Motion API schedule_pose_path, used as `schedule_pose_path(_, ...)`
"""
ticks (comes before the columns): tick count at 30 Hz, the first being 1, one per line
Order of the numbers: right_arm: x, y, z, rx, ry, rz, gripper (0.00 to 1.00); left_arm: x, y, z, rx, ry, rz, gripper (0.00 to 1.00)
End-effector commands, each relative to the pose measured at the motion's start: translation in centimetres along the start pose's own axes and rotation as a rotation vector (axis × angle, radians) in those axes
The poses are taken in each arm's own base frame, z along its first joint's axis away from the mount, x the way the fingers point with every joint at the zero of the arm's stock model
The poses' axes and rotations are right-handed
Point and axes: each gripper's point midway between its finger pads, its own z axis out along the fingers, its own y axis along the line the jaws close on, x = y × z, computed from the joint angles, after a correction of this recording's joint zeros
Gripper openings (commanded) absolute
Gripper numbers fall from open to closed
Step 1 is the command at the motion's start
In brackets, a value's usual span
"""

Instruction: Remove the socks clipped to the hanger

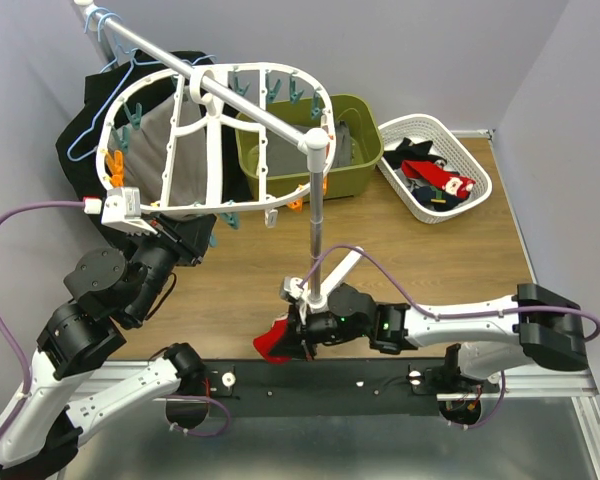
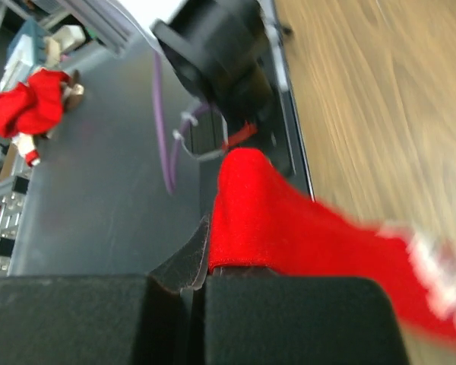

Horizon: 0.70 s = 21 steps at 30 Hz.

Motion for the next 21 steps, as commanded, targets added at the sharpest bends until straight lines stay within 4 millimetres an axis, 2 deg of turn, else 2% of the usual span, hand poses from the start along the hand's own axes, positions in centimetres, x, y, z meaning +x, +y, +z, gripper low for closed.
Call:
schedule_pose_path(1, 1.1, -2.5, -2.8, 0.19, -0.022, 0.126, 0.01, -1.8, -0.2, -0.6, 0.001, -0.056, -0.028, 0.01)
schedule_pose_path(3, 2.0, -6.1, -4.7, 0.406, -0.044, 0.168, 0.01, -1.8, -0.1, -0.7, -0.004, -0.056, -0.031, 0.02)
schedule_pose_path(4, 1.5, -6.9, -5.7, 0.477, -0.083, 0.213, 0.01, -1.9, 0.0, -0.7, -0.006, -0.059, -0.038, 0.02)
schedule_pose_path(5, 1.2, -9.3, -7.2, 0.634, -0.132, 0.224, 0.01, -2.0, 0.0, -0.9, -0.004, -0.062, -0.042, 0.02)
schedule_pose_path(7, 2.6, -11.8, -9.7, 0.848, -0.114, 0.31, 0.01, -2.1, 0.0, -1.0, -0.002, -0.066, -0.05, 0.02)
schedule_pose_path(8, 2.1, -13.3, -11.5, 0.985, -0.16, 0.314, 0.01, -2.1, 0.1, -1.1, -0.003, -0.068, -0.051, 0.02)
schedule_pose_path(9, 2.7, -14.0, -13.0, 1.079, -0.126, 0.32, 0.01, -2.2, 0.1, -1.1, -0.003, -0.07, -0.052, 0.02)
schedule_pose_path(11, 2.8, -15.5, -14.9, 1.243, -0.169, 0.356, 0.01, -2.1, 0.2, -1.2, -0.005, -0.068, -0.052, 0.02)
schedule_pose_path(12, 3.8, -16.2, -16.7, 1.333, -0.122, 0.354, 0.01, -2.1, 0.2, -1.2, -0.007, -0.068, -0.053, 0.02)
schedule_pose_path(13, 3.0, -16.5, -16.8, 1.373, -0.158, 0.397, 0.01, -2.0, 0.2, -1.2, -0.006, -0.066, -0.052, 0.02)
schedule_pose_path(14, 3.5, -17.2, -17.5, 1.436, -0.143, 0.396, 0.01, -2.0, 0.2, -1.1, -0.004, -0.063, -0.053, 0.02)
schedule_pose_path(15, 4.0, -17.9, -19.1, 1.512, -0.114, 0.403, 0.01, -2.0, 0.2, -1.2, -0.004, -0.066, -0.054, 0.03)
schedule_pose_path(17, 3.0, -18.6, -19.9, 1.57, -0.156, 0.426, 0.01, -2.0, 0.1, -1.2, 0.0, -0.062, -0.055, 0.02)
schedule_pose_path(19, 2.4, -19.8, -21.7, 1.639, -0.18, 0.457, 0.01, -2.0, 0.0, -1.2, 0.004, -0.061, -0.06, 0.02)
schedule_pose_path(20, 1.7, -20.2, -22.3, 1.649, -0.201, 0.47, 0.01, -1.9, 0.1, -1.3, 0.003, -0.06, -0.061, 0.02)
schedule_pose_path(21, 0.1, -21.2, -23.2, 1.649, -0.285, 0.506, 0.01, -1.8, 0.2, -1.2, 0.0, -0.059, -0.064, 0.02)
